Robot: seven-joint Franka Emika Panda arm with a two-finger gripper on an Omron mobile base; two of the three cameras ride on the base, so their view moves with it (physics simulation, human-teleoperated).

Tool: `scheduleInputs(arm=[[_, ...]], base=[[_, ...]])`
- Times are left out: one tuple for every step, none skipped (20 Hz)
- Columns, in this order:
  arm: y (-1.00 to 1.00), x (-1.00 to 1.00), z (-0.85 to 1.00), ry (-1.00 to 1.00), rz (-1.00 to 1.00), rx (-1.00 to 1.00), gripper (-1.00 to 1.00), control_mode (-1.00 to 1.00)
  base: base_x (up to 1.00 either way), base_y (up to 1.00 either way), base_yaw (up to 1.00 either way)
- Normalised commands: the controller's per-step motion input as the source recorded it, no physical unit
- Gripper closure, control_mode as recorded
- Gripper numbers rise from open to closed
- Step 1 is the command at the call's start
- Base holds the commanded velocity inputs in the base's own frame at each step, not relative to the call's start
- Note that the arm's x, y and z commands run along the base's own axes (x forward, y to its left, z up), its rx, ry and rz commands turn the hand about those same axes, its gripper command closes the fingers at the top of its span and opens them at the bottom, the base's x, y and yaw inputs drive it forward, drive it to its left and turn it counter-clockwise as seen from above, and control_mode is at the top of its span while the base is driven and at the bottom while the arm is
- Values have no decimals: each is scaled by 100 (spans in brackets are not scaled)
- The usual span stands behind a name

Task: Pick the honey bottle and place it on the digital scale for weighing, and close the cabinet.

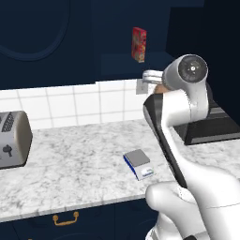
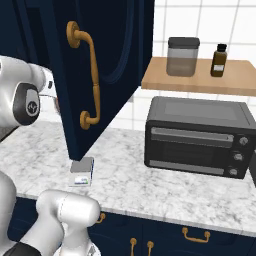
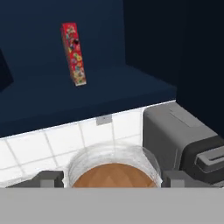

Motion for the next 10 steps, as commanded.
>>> scheduleInputs(arm=[[59,-29,-100,0,-2,-6,100,-100],[39,-39,-100,0,0,0,100,-100],[39,-18,-100,0,0,0,100,-100],[43,-3,-100,0,0,0,100,-100],[40,0,-92,1,0,0,100,-100],[47,0,-80,0,0,0,100,-100],[53,0,-71,1,0,0,100,-100],[47,0,-64,0,0,0,100,-100],[44,0,-71,0,0,-3,100,-100],[36,0,-74,0,0,-3,100,-100]], base=[[0,0,0],[0,0,0],[0,0,0],[0,0,0],[0,0,0],[0,0,0],[0,0,0],[0,0,0],[0,0,0],[0,0,0]])
